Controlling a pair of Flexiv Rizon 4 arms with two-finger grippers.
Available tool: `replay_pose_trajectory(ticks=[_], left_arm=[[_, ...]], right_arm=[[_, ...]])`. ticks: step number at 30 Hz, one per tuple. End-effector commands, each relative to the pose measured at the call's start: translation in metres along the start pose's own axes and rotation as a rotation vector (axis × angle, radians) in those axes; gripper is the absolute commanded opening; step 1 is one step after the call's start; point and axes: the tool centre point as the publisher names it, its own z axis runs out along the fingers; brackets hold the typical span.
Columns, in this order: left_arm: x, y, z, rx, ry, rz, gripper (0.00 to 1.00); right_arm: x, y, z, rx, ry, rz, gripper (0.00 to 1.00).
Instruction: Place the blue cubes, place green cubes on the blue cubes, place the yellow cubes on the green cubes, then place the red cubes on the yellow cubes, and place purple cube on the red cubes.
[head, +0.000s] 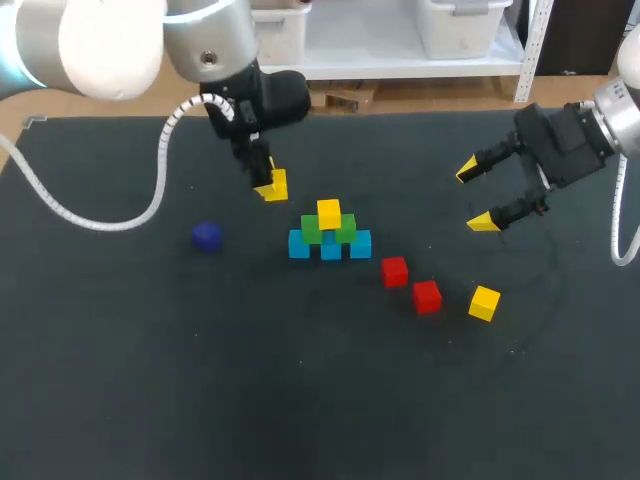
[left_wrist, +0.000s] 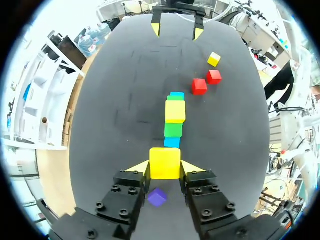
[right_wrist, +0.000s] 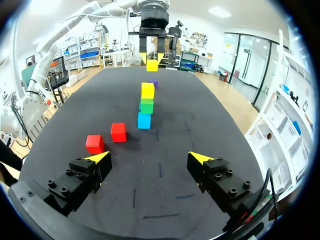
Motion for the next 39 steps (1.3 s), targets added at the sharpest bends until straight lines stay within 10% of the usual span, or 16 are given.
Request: replay_pose_trajectory(ticks=[1,39], left_arm=[[0.009,-0.011,0.0,-0.052,-0.01,-0.043,0.0],[-0.018,-0.009,0.024,0.002,-0.023,0.023,0.0]], right_arm=[[0.0,0.0,0.0,0.001,-0.002,-0.001,1.0],[0.0,0.0,0.0,0.001,-0.002,-0.001,1.0]])
